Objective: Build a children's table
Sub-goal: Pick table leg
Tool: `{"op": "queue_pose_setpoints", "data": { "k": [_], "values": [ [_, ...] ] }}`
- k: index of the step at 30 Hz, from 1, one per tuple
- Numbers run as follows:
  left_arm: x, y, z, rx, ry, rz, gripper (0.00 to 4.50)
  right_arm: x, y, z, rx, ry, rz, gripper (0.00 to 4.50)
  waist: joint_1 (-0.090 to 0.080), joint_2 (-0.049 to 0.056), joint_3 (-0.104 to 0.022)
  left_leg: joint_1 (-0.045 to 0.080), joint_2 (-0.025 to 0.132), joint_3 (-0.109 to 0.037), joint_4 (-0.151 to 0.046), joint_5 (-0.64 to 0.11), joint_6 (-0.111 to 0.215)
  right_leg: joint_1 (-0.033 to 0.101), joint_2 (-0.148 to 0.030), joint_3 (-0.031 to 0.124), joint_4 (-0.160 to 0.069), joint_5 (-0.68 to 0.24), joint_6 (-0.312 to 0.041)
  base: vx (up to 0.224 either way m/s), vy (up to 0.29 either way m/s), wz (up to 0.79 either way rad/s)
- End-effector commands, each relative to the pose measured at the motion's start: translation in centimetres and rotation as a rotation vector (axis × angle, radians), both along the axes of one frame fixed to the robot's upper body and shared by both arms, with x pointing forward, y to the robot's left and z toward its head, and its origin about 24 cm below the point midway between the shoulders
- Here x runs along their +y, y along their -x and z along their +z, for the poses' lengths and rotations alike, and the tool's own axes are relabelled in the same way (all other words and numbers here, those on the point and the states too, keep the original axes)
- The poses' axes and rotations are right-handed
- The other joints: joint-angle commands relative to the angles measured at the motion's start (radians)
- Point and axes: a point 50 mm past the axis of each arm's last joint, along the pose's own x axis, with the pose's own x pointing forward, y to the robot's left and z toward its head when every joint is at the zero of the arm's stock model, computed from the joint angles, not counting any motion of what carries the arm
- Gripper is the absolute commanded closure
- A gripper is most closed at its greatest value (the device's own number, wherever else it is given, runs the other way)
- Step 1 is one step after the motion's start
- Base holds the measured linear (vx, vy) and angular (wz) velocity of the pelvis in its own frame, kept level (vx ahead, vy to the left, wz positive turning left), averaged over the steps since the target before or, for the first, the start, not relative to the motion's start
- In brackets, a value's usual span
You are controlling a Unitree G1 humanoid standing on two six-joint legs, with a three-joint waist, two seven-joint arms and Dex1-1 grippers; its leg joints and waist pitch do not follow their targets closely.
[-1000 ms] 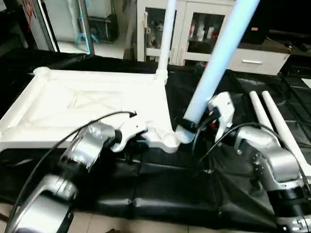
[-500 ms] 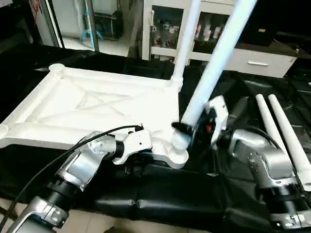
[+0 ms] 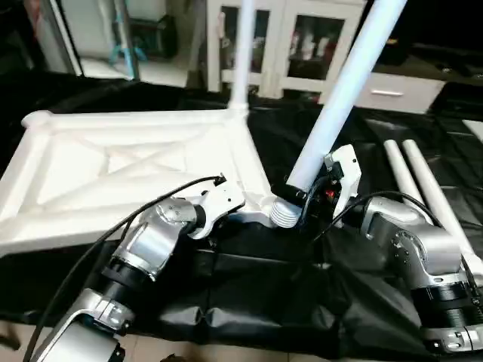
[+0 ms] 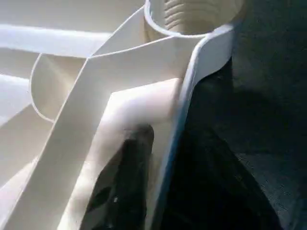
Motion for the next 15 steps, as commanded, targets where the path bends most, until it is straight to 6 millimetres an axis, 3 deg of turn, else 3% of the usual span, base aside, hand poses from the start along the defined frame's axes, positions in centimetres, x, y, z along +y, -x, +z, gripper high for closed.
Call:
{"op": "queue_pose_setpoints", "data": {
  "k": [1,2,4,5,10,15],
  "values": [
    [-0.4,-0.2,1.5,0.005,0.025,-0.041,2.68,-0.7,0.1,0.9,-0.034,0.003,-0.007,2.64,0.004,0.009,-0.069,0.006,0.025,-0.005,-0.065,-0.12,0.017,0.054,-0.074,0.048,-0.068,-0.109,-0.181,0.0,0.0,0.0],
    [-0.4,-0.2,1.7,0.013,0.035,-0.043,2.68,-0.8,0.1,1.0,-0.036,0.004,-0.008,2.64,0.005,0.015,-0.069,0.006,0.025,-0.005,-0.065,-0.119,0.015,0.055,-0.074,0.048,-0.067,-0.101,-0.186,0.0,0.0,0.0],
    [-0.4,-0.3,2.0,0.013,0.054,-0.053,2.26,-1.0,0.2,1.0,-0.037,0.004,-0.006,2.64,0.007,0.012,-0.067,0.006,0.023,-0.003,-0.066,-0.135,0.012,0.056,-0.075,0.048,-0.071,-0.106,-0.194,0.0,0.0,0.0],
    [-0.4,-0.4,2.0,0.012,0.056,-0.055,2.26,-1.0,0.2,1.0,-0.037,0.004,-0.005,2.64,0.006,0.012,-0.067,0.006,0.024,-0.003,-0.067,-0.141,0.011,0.057,-0.075,0.048,-0.072,-0.111,-0.193,0.0,0.0,0.0],
    [0.1,-1.3,2.7,-0.015,0.038,-0.159,1.77,-1.1,0.6,1.1,-0.034,0.014,0.033,2.64,0.009,0.006,-0.065,0.007,0.023,-0.004,-0.069,-0.156,0.011,0.058,-0.077,0.049,-0.08,-0.165,-0.161,0.0,0.0,0.0],
    [0.5,-1.5,2.5,0.037,0.05,-0.199,1.75,-1.0,0.7,1.0,-0.034,0.016,0.041,2.64,0.009,0.01,-0.067,0.008,0.022,-0.002,-0.067,-0.153,0.002,0.057,-0.078,0.05,-0.075,-0.15,-0.17,0.0,0.0,0.0]
  ]
}}
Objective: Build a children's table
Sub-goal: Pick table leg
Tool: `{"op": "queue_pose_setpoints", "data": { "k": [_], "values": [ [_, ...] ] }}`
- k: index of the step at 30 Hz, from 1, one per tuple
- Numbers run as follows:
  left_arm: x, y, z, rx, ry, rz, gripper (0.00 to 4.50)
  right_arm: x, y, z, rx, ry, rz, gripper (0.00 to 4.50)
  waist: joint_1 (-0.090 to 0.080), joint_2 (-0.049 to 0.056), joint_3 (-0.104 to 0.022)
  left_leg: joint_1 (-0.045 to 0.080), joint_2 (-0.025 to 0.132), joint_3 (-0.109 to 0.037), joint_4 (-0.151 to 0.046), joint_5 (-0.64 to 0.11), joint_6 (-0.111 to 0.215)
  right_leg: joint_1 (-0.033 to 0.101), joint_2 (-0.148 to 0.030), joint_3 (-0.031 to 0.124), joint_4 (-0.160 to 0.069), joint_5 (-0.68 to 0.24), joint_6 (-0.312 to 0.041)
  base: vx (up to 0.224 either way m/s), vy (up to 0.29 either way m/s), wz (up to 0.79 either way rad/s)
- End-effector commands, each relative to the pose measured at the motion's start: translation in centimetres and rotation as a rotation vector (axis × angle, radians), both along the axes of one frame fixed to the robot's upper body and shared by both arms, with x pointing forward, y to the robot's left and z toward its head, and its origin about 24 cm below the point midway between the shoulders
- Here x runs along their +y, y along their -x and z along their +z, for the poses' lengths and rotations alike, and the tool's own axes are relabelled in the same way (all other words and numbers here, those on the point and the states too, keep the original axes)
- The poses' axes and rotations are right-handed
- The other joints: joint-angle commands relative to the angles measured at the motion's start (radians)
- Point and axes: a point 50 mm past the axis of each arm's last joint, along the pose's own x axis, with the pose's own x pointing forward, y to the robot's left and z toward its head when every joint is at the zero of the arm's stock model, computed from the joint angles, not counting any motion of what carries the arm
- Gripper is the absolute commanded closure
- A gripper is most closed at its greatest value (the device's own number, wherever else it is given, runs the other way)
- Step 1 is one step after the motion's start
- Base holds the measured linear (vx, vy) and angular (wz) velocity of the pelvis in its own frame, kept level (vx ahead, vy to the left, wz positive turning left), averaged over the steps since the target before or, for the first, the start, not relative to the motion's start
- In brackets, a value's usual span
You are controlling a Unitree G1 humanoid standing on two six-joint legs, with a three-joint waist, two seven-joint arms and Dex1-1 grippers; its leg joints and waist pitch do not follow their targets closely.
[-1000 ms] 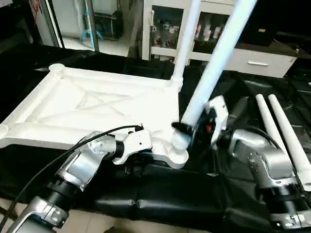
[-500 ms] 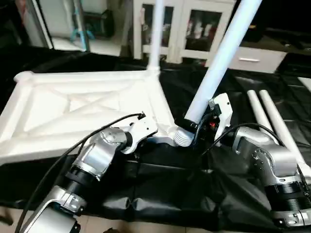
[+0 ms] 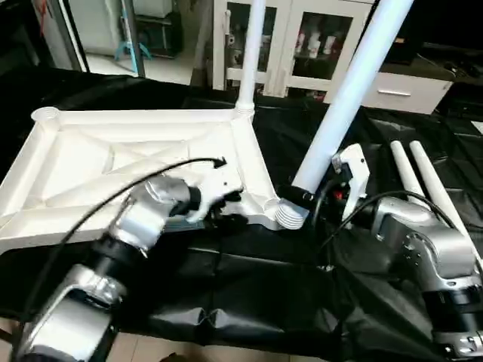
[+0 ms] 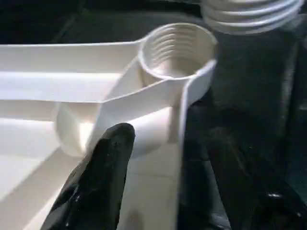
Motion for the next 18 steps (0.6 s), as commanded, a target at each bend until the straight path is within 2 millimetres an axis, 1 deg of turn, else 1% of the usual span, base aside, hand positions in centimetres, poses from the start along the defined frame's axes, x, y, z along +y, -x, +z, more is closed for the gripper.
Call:
{"op": "queue_pose_setpoints", "data": {
  "k": [1,3,4,5,6,9,10,12,14,15,16,17,18],
  "values": [
    [-0.1,-0.2,-0.2,0.022,-0.01,-0.023,1.75,-0.1,0.1,0.6,-0.02,-0.005,0.012,2.64,0.001,0.013,-0.067,0.01,0.023,-0.005,-0.068,-0.15,0.0,0.057,-0.079,0.049,-0.069,-0.148,-0.172,0.0,0.0,0.0],
    [0.2,-0.2,-0.6,0.057,-0.018,-0.029,1.75,-0.1,0.2,0.6,-0.019,-0.006,0.014,2.64,0.001,0.011,-0.068,0.009,0.023,-0.005,-0.067,-0.149,0.001,0.058,-0.079,0.049,-0.069,-0.137,-0.176,0.0,0.0,0.0],
    [0.2,-0.2,-0.6,0.057,-0.018,-0.029,1.75,-0.1,0.2,0.6,-0.019,-0.006,0.014,2.64,0.001,0.012,-0.068,0.009,0.022,-0.005,-0.068,-0.151,0.0,0.058,-0.078,0.049,-0.069,-0.142,-0.175,0.0,0.0,0.0],
    [0.4,0.0,-1.1,0.1,-0.017,-0.048,1.75,-0.1,0.3,0.6,-0.017,-0.003,0.015,2.64,0.001,0.015,-0.067,0.01,0.023,-0.005,-0.068,-0.154,-0.001,0.058,-0.079,0.049,-0.071,-0.14,-0.176,0.0,0.0,0.0],
    [0.4,0.0,-1.1,0.1,-0.017,-0.048,1.75,-0.1,0.3,0.6,-0.017,-0.003,0.015,2.64,0.001,0.014,-0.068,0.01,0.023,-0.005,-0.068,-0.154,-0.002,0.058,-0.079,0.049,-0.069,-0.137,-0.177,0.0,0.0,0.0],
    [0.4,0.1,-1.6,0.118,-0.002,-0.049,1.75,-0.3,0.4,0.5,-0.018,0.001,0.008,2.64,0.001,0.015,-0.068,0.01,0.025,-0.006,-0.069,-0.161,-0.005,0.06,-0.081,0.049,-0.067,-0.125,-0.189,0.0,0.0,0.0],
    [0.3,-0.1,-1.7,0.111,-0.004,-0.036,2.03,-0.3,0.4,0.5,-0.02,0.001,0.003,2.64,0.001,0.014,-0.067,0.011,0.025,-0.005,-0.069,-0.167,-0.004,0.058,-0.08,0.049,-0.069,-0.13,-0.191,0.0,0.0,0.0],
    [0.4,-0.2,-1.9,0.103,-0.008,-0.02,2.1,-0.4,0.3,0.5,-0.022,0.001,0.001,2.64,0.002,0.014,-0.065,0.012,0.025,-0.005,-0.07,-0.182,-0.005,0.058,-0.081,0.049,-0.072,-0.156,-0.187,0.0,0.0,0.0],
    [0.5,-0.4,-2.2,0.096,-0.018,-0.003,2.26,-0.4,0.3,0.5,-0.029,0.006,-0.001,2.64,0.002,0.013,-0.063,0.012,0.024,-0.006,-0.071,-0.195,-0.007,0.059,-0.082,0.049,-0.077,-0.194,-0.177,0.0,0.0,0.0],
    [0.5,-0.4,-2.2,0.096,-0.018,-0.003,2.26,-0.4,0.3,0.5,-0.029,0.006,-0.001,2.64,0.002,0.013,-0.062,0.014,0.025,-0.006,-0.072,-0.204,-0.009,0.058,-0.083,0.049,-0.079,-0.217,-0.169,0.0,0.0,0.0],
    [0.5,-0.4,-2.2,0.1,-0.011,-0.005,2.41,-0.4,0.3,0.6,-0.035,0.006,-0.003,2.64,0.002,0.011,-0.062,0.014,0.026,-0.007,-0.072,-0.207,-0.011,0.059,-0.084,0.049,-0.08,-0.231,-0.164,0.0,0.0,0.0],
    [0.5,-0.4,-2.2,0.1,-0.011,-0.005,2.5,-0.4,0.3,0.6,-0.035,0.006,-0.003,2.64,0.002,0.012,-0.062,0.014,0.026,-0.007,-0.073,-0.206,-0.011,0.058,-0.084,0.049,-0.081,-0.234,-0.163,0.0,0.0,0.0],
    [0.5,-0.4,-2.2,0.102,-0.006,-0.007,2.5,-0.4,0.2,0.6,-0.039,0.004,-0.004,2.64,0.002,0.01,-0.062,0.014,0.026,-0.007,-0.072,-0.204,-0.01,0.057,-0.084,0.049,-0.081,-0.233,-0.161,0.0,0.0,0.0]
  ]
}}
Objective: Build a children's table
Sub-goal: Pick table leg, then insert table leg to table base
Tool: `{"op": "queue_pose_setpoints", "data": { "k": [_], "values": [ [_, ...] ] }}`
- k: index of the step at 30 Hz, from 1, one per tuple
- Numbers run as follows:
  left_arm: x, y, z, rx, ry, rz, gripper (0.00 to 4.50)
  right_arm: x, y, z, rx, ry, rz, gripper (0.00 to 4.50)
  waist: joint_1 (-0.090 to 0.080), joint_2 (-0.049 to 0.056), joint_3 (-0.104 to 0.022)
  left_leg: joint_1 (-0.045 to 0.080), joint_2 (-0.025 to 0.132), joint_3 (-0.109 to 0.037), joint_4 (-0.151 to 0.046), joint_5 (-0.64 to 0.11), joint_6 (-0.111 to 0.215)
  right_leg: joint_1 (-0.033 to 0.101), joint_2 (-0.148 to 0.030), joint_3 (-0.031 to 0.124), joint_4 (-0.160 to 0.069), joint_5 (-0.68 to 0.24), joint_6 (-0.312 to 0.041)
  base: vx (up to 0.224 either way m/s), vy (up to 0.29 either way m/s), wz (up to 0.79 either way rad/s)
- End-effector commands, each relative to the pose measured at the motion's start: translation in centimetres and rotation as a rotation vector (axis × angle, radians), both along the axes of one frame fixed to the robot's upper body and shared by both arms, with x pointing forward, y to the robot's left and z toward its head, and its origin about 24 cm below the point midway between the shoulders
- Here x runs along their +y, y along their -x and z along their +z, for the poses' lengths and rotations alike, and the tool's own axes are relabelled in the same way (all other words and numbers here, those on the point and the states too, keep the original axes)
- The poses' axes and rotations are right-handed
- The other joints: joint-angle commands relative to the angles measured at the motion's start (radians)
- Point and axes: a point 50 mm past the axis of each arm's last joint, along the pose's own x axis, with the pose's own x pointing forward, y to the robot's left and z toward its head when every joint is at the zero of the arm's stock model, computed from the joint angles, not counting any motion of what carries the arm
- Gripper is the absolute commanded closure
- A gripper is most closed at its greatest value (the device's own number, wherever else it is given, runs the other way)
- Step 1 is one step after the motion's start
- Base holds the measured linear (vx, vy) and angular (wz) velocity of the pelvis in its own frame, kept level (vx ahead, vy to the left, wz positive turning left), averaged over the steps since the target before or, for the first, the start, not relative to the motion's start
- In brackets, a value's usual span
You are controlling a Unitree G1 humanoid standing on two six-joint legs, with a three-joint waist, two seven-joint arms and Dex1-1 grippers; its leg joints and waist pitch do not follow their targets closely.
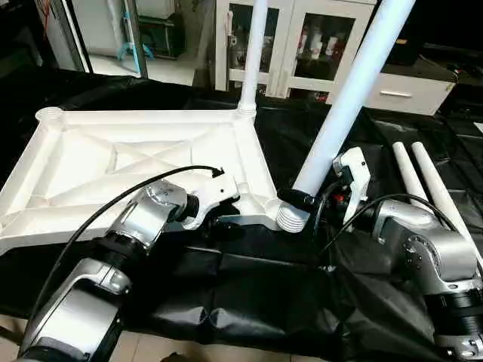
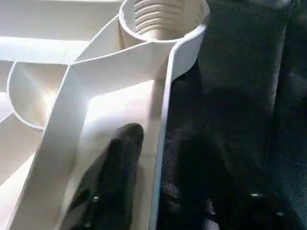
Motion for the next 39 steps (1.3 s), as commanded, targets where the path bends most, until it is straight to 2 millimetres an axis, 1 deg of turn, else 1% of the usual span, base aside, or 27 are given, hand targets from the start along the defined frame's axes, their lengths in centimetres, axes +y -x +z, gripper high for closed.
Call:
{"op": "queue_pose_setpoints", "data": {
  "k": [1,2,6,7,8,11,12,13,15,16,17,21,22,23,24,25,26,27,29,30,31,33,34,35,36,38,39],
  "values": [
    [0.0,-0.1,-0.2,0.005,-0.004,-0.003,2.6,-0.4,0.0,0.8,-0.044,0.004,-0.01,2.64,0.001,0.009,-0.064,0.008,0.026,-0.007,-0.072,-0.202,-0.009,0.053,-0.084,0.05,-0.081,-0.231,-0.161,0.0,0.0,0.0],
    [-0.1,-0.1,-0.1,0.004,0.002,-0.005,2.81,-0.4,0.0,0.8,-0.045,0.003,-0.009,2.64,0.001,0.009,-0.064,0.009,0.026,-0.007,-0.072,-0.2,-0.009,0.052,-0.083,0.05,-0.08,-0.228,-0.161,0.0,0.0,0.0],
    [-0.1,-0.1,0.0,0.003,0.007,-0.019,2.98,-0.5,-0.2,1.0,-0.051,0.003,-0.011,2.64,0.001,0.009,-0.065,0.008,0.026,-0.007,-0.072,-0.191,-0.007,0.053,-0.083,0.049,-0.077,-0.208,-0.166,0.0,0.0,0.0],
    [-0.1,-0.1,-0.1,0.003,0.007,-0.026,3.2,-0.6,-0.2,1.0,-0.055,0.002,-0.013,2.64,0.001,0.009,-0.064,0.008,0.026,-0.007,-0.072,-0.193,-0.006,0.052,-0.083,0.05,-0.078,-0.208,-0.166,0.0,0.0,0.0],
    [-0.1,-0.1,-0.1,0.004,0.007,-0.031,3.2,-0.6,-0.3,1.1,-0.058,0.002,-0.014,2.64,0.001,0.009,-0.064,0.008,0.026,-0.007,-0.072,-0.195,-0.007,0.053,-0.084,0.05,-0.078,-0.21,-0.166,0.0,0.0,0.0],
    [0.0,0.0,-0.2,0.01,0.0,-0.046,3.49,-0.9,-0.9,1.6,-0.117,0.007,-0.047,2.64,0.0,0.01,-0.065,0.008,0.026,-0.007,-0.072,-0.201,-0.012,0.052,-0.084,0.049,-0.079,-0.221,-0.164,0.0,0.0,0.0],
    [0.0,0.0,-0.2,0.011,0.0,-0.048,3.49,-0.8,-0.9,1.6,-0.12,0.009,-0.048,2.64,0.0,0.01,-0.065,0.008,0.026,-0.007,-0.073,-0.198,-0.013,0.052,-0.084,0.049,-0.078,-0.217,-0.164,0.0,0.0,0.0],
    [0.0,0.2,-0.3,0.017,0.0,-0.054,3.65,-0.7,-1.0,1.5,-0.125,0.014,-0.052,2.64,-0.001,0.01,-0.065,0.008,0.026,-0.007,-0.072,-0.193,-0.011,0.053,-0.084,0.05,-0.077,-0.205,-0.166,0.0,0.0,0.0],
    [0.0,0.2,-0.4,0.021,-0.001,-0.06,3.74,-0.6,-1.1,1.3,-0.126,0.018,-0.053,2.64,-0.001,0.012,-0.066,0.008,0.027,-0.007,-0.072,-0.188,-0.009,0.053,-0.084,0.05,-0.075,-0.19,-0.172,0.0,0.0,0.0],
    [0.0,0.5,-0.7,0.022,-0.019,-0.079,3.92,-0.3,-1.1,0.9,-0.125,0.038,-0.047,2.64,-0.002,0.011,-0.067,0.007,0.026,-0.007,-0.072,-0.175,-0.008,0.054,-0.081,0.049,-0.071,-0.158,-0.181,0.0,0.0,0.0],
    [0.0,0.5,-0.7,0.022,-0.019,-0.079,3.92,-0.3,-1.1,0.9,-0.125,0.038,-0.047,2.64,-0.002,0.012,-0.068,0.007,0.027,-0.006,-0.072,-0.171,-0.007,0.054,-0.082,0.049,-0.07,-0.148,-0.184,0.0,0.0,0.0],
    [0.0,1.4,-1.5,0.028,-0.032,-0.116,4.21,0.1,-1.6,0.4,-0.117,0.012,-0.069,2.64,-0.005,0.012,-0.069,0.006,0.027,-0.004,-0.071,-0.149,0.002,0.057,-0.082,0.05,-0.065,-0.094,-0.204,0.0,0.0,0.0],
    [-0.1,1.5,-1.6,0.028,-0.032,-0.119,4.21,0.1,-1.6,0.4,-0.116,0.008,-0.072,2.64,-0.005,0.011,-0.069,0.007,0.027,-0.004,-0.071,-0.15,0.002,0.057,-0.083,0.05,-0.065,-0.098,-0.208,0.0,0.0,0.0],
    [-0.1,1.5,-1.6,0.028,-0.032,-0.119,4.35,0.1,-1.6,0.4,-0.116,0.008,-0.072,2.64,-0.006,0.011,-0.069,0.008,0.026,-0.003,-0.071,-0.152,0.003,0.057,-0.081,0.05,-0.066,-0.103,-0.207,0.0,0.0,0.0],
    [0.0,2.3,-2.0,0.034,-0.036,-0.146,4.42,0.1,-1.8,-0.3,-0.089,-0.002,-0.081,2.64,-0.007,0.006,-0.069,0.009,0.03,-0.004,-0.072,-0.157,0.002,0.056,-0.083,0.05,-0.065,-0.109,-0.208,0.0,0.0,0.0],
    [0.0,2.6,-2.2,0.036,-0.038,-0.158,4.46,0.1,-1.9,-0.5,-0.081,0.0,-0.082,2.64,-0.008,0.01,-0.067,0.008,0.031,-0.005,-0.074,-0.165,0.0,0.055,-0.086,0.05,-0.065,-0.122,-0.21,0.0,0.0,0.0],
    [-0.1,3.2,-2.3,0.025,-0.043,-0.189,4.48,0.1,-2.0,-0.9,-0.067,-0.005,-0.08,2.64,-0.011,0.001,-0.067,0.009,0.032,-0.003,-0.074,-0.176,-0.002,0.054,-0.086,0.051,-0.067,-0.152,-0.204,0.0,0.0,0.0],
    [0.0,3.3,-2.4,0.024,-0.048,-0.196,4.5,0.2,-2.0,-1.0,-0.062,-0.012,-0.077,2.64,-0.011,0.001,-0.067,0.009,0.032,-0.003,-0.074,-0.176,-0.002,0.054,-0.086,0.051,-0.067,-0.152,-0.204,0.0,0.0,0.0],
    [0.1,3.8,-2.4,0.026,-0.062,-0.218,4.5,0.4,-2.1,-1.2,-0.048,-0.019,-0.061,2.64,-0.012,0.004,-0.062,0.01,0.03,-0.001,-0.075,-0.185,0.001,0.05,-0.083,0.052,-0.074,-0.195,-0.191,0.0,0.0,0.0],
    [0.1,3.8,-2.4,0.026,-0.062,-0.218,4.5,0.4,-2.1,-1.2,-0.048,-0.019,-0.061,2.64,-0.012,-0.002,-0.061,0.009,0.03,-0.002,-0.076,-0.189,0.003,0.051,-0.083,0.051,-0.074,-0.22,-0.181,0.0,0.0,0.0],
    [0.2,4.1,-2.5,0.031,-0.071,-0.224,4.5,0.5,-2.0,-1.3,-0.041,-0.013,-0.046,2.64,-0.012,-0.001,-0.06,0.01,0.03,-0.002,-0.077,-0.195,0.002,0.048,-0.084,0.051,-0.078,-0.247,-0.17,0.0,0.0,0.0],
    [0.4,4.4,-2.6,0.029,-0.094,-0.23,4.5,0.9,-1.7,-1.6,-0.02,-0.005,-0.001,2.64,-0.015,-0.004,-0.059,0.01,0.03,-0.002,-0.078,-0.2,0.003,0.047,-0.083,0.051,-0.08,-0.265,-0.159,0.0,0.0,0.0],
    [0.6,4.5,-2.6,0.02,-0.104,-0.218,4.5,1.3,-1.2,-1.7,0.001,-0.002,0.052,2.64,-0.015,-0.007,-0.06,0.008,0.03,-0.003,-0.077,-0.189,0.006,0.049,-0.084,0.051,-0.077,-0.261,-0.156,0.0,0.0,0.0],
    [0.6,4.5,-2.6,0.02,-0.104,-0.218,4.5,1.3,-1.2,-1.7,0.001,-0.002,0.052,2.64,-0.016,-0.006,-0.06,0.007,0.03,-0.003,-0.078,-0.184,0.008,0.05,-0.082,0.051,-0.076,-0.255,-0.155,0.0,0.0,0.0],
    [0.7,4.5,-2.6,0.016,-0.105,-0.214,4.5,1.4,-0.9,-1.7,0.009,0.002,0.077,2.64,-0.018,-0.007,-0.061,0.007,0.029,-0.002,-0.076,-0.171,0.011,0.049,-0.082,0.052,-0.076,-0.238,-0.155,0.0,0.0,0.0],
    [0.8,4.6,-2.5,0.01,-0.105,-0.209,4.5,1.6,-0.4,-1.8,0.024,0.011,0.119,2.64,-0.019,-0.006,-0.061,0.007,0.029,-0.002,-0.076,-0.173,0.013,0.049,-0.081,0.051,-0.076,-0.236,-0.155,0.0,0.0,0.0],
    [0.8,4.6,-2.4,0.008,-0.103,-0.208,4.5,1.6,-0.3,-1.9,0.028,0.014,0.127,2.64,-0.019,-0.008,-0.061,0.007,0.03,-0.003,-0.077,-0.17,0.014,0.049,-0.081,0.051,-0.075,-0.232,-0.154,0.0,0.0,0.0]
  ]
}}
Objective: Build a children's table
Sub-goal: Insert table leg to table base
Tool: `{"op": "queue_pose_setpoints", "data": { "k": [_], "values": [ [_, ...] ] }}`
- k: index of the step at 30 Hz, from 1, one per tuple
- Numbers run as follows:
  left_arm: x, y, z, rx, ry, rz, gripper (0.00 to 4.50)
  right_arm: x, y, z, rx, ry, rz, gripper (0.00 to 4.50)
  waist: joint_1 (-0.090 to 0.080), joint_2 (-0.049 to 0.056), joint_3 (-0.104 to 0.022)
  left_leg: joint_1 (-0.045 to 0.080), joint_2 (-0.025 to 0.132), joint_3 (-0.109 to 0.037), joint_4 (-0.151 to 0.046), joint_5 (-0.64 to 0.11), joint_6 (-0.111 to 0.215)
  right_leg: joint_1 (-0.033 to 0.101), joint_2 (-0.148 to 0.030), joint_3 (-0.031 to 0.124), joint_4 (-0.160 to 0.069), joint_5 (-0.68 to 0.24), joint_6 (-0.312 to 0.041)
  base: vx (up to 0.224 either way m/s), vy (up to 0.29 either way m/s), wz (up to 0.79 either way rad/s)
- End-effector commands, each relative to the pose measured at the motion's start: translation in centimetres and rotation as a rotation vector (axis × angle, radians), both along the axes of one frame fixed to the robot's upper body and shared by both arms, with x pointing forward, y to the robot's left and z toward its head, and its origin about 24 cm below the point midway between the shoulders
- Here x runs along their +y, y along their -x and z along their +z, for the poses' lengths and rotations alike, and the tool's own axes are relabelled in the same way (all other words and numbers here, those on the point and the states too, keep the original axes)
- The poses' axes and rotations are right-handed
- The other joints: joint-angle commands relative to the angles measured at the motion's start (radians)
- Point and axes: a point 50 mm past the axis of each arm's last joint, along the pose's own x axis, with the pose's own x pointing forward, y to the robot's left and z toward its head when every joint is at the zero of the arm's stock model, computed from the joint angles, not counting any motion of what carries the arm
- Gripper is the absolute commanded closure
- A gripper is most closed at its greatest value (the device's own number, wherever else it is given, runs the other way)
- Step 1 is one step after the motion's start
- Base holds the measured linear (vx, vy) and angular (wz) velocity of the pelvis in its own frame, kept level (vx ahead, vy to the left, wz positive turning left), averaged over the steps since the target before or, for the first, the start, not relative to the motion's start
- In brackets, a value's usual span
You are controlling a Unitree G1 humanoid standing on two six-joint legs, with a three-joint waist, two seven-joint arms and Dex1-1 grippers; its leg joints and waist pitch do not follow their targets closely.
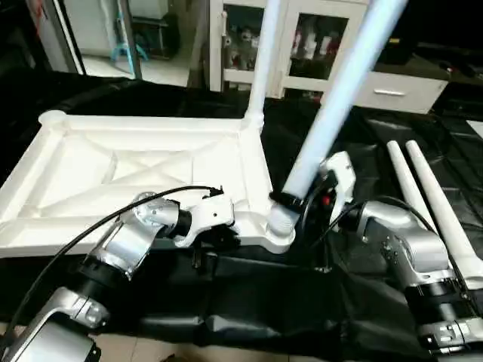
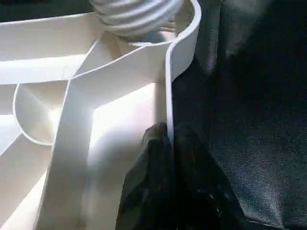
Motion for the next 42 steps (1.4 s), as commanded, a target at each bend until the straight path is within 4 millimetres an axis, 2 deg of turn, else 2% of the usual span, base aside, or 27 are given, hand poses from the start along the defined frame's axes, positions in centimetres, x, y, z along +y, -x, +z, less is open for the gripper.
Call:
{"op": "queue_pose_setpoints", "data": {
  "k": [1,6,11,12,17,24,25,27,31,35,36,38,42],
  "values": [
    [0.1,1.2,-2.1,0.072,-0.073,-0.018,4.5,-0.1,0.4,0.0,0.009,0.012,0.026,2.64,-0.001,-0.001,-0.058,0.004,0.029,-0.005,-0.071,-0.169,0.014,0.047,-0.081,0.05,-0.071,-0.23,-0.156,0.0,0.0,0.0],
    [0.0,1.1,-1.8,0.064,-0.072,-0.024,4.5,-0.2,-0.1,-0.4,0.016,0.033,0.003,2.64,-0.004,0.0,-0.058,0.006,0.028,-0.005,-0.071,-0.188,0.003,0.046,-0.08,0.05,-0.075,-0.255,-0.155,0.0,0.0,0.0],
    [-0.2,1.1,-1.6,0.064,-0.07,-0.031,4.5,0.0,-0.3,-0.7,0.023,0.051,0.004,2.64,-0.004,0.002,-0.06,0.006,0.028,-0.005,-0.07,-0.174,0.004,0.047,-0.079,0.05,-0.07,-0.216,-0.167,0.0,0.0,0.0],
    [-0.2,1.1,-1.6,0.065,-0.072,-0.032,4.5,0.1,-0.4,-0.8,0.029,0.054,0.002,2.64,-0.004,0.004,-0.06,0.006,0.028,-0.005,-0.07,-0.175,0.003,0.047,-0.08,0.05,-0.07,-0.211,-0.17,0.0,0.0,0.0],
    [-0.1,1.2,-1.6,0.071,-0.081,-0.038,4.5,0.5,-0.8,-1.4,0.077,0.053,0.005,2.64,-0.008,0.004,-0.057,0.007,0.028,-0.006,-0.072,-0.216,-0.006,0.045,-0.081,0.05,-0.079,-0.283,-0.158,0.0,0.0,0.0],
    [-0.1,1.2,-1.6,0.075,-0.081,-0.036,4.5,0.3,-1.1,-2.1,0.126,0.035,-0.031,2.64,-0.011,0.001,-0.058,0.009,0.029,-0.007,-0.074,-0.228,-0.013,0.043,-0.079,0.049,-0.078,-0.272,-0.16,0.0,0.0,0.0],
    [-0.1,1.3,-1.6,0.074,-0.08,-0.035,4.5,0.2,-1.0,-2.3,0.129,0.033,-0.037,2.64,-0.011,-0.003,-0.059,0.009,0.029,-0.008,-0.074,-0.23,-0.014,0.044,-0.08,0.049,-0.078,-0.273,-0.157,0.0,0.0,0.0],
    [0.0,1.3,-1.6,0.074,-0.078,-0.03,4.5,-0.3,-0.8,-2.7,0.137,0.023,-0.063,2.64,-0.01,-0.001,-0.059,0.01,0.029,-0.008,-0.074,-0.238,-0.017,0.043,-0.08,0.049,-0.078,-0.279,-0.155,0.0,0.0,0.0],
    [0.0,1.2,-1.6,0.073,-0.076,-0.023,4.5,-1.0,-0.4,-3.4,0.151,0.01,-0.106,2.64,-0.008,-0.004,-0.062,0.011,0.03,-0.008,-0.075,-0.24,-0.018,0.043,-0.079,0.049,-0.076,-0.253,-0.158,0.0,0.0,0.0],
    [0.1,1.3,-1.6,0.074,-0.073,-0.019,4.5,-1.9,0.5,-4.6,0.172,-0.021,-0.184,2.64,-0.006,-0.001,-0.062,0.012,0.03,-0.008,-0.076,-0.243,-0.019,0.043,-0.08,0.049,-0.076,-0.239,-0.163,0.0,0.0,0.0],
    [0.1,1.3,-1.6,0.074,-0.073,-0.018,4.5,-2.0,0.6,-4.8,0.174,-0.024,-0.195,2.64,-0.007,-0.003,-0.061,0.011,0.03,-0.008,-0.077,-0.253,-0.019,0.042,-0.079,0.049,-0.079,-0.252,-0.16,0.0,0.0,0.0],
    [0.1,1.3,-1.7,0.073,-0.073,-0.017,4.5,-2.1,0.8,-5.1,0.174,-0.033,-0.219,2.64,-0.007,-0.001,-0.06,0.013,0.03,-0.009,-0.078,-0.272,-0.021,0.041,-0.08,0.049,-0.083,-0.281,-0.154,0.0,0.0,0.0],
    [0.1,1.2,-1.6,0.069,-0.069,-0.012,4.5,-2.2,1.6,-5.7,0.156,-0.054,-0.265,2.64,-0.006,0.002,-0.06,0.012,0.031,-0.011,-0.08,-0.281,-0.024,0.04,-0.079,0.049,-0.083,-0.287,-0.149,0.0,0.0,0.0]
  ]
}}
